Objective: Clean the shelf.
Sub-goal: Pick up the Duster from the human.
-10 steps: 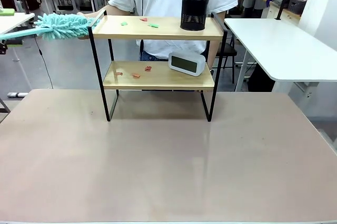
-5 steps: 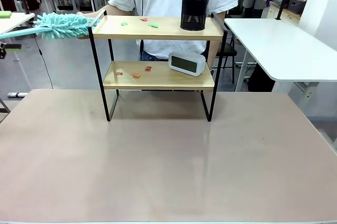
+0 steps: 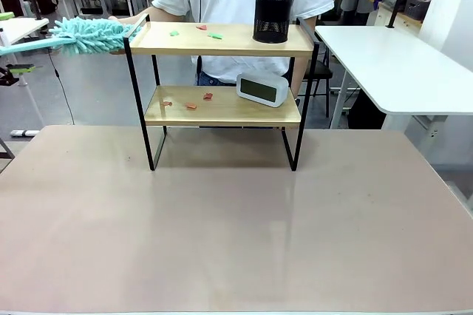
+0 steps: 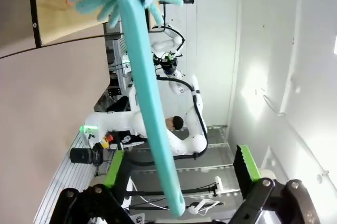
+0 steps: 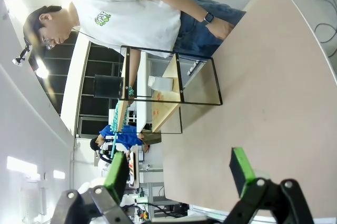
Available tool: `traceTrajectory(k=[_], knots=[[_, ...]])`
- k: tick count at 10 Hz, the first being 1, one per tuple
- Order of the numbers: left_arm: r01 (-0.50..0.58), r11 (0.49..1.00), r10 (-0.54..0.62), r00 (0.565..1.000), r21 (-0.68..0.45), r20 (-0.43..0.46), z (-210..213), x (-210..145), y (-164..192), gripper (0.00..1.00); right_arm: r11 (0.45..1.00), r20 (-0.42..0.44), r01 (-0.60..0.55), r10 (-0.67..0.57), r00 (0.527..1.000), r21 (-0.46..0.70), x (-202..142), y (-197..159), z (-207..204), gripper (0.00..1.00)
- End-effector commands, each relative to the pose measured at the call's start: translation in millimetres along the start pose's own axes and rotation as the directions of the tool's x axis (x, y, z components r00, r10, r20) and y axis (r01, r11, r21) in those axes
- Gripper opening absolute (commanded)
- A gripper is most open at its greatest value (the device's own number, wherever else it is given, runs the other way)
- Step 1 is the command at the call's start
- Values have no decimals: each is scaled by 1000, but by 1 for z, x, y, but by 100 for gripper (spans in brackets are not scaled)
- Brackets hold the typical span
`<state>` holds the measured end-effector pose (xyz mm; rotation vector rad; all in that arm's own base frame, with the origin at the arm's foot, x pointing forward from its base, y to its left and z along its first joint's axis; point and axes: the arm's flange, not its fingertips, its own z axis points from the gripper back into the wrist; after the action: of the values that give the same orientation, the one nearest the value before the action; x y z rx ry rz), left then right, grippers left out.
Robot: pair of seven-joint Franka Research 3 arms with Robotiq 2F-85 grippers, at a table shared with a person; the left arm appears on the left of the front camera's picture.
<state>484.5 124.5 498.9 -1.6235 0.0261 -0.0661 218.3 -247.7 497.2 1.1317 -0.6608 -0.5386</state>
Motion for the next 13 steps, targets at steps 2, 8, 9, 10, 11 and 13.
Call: traceTrajectory(k=[2, 8, 9, 10, 11, 13], knots=[[-27, 1000, 27, 998, -4, 53, 0, 15, -8, 100, 999, 8, -28, 27, 1000, 18, 2, 1, -1, 100], [-17, 995, 1, 987, 98, 160, -3, 23, -5, 100, 999, 8, -28, 27, 1000, 18, 2, 1, -1, 100], [-15, 996, -1, 986, 93, 166, -4, 23, -5, 100, 999, 8, -28, 27, 1000, 18, 2, 1, -1, 100], [-14, 996, -2, 986, 91, 169, -4, 22, -5, 100, 999, 8, -28, 27, 1000, 18, 2, 1, -1, 100], [-17, 995, 0, 985, 101, 171, -5, 22, -5, 100, 999, 8, -28, 27, 1000, 18, 2, 1, -1, 100], [-10, 991, -17, 980, 136, 198, -8, 23, -7, 42, 999, 8, -28, 27, 1000, 18, 2, 1, -1, 100]])
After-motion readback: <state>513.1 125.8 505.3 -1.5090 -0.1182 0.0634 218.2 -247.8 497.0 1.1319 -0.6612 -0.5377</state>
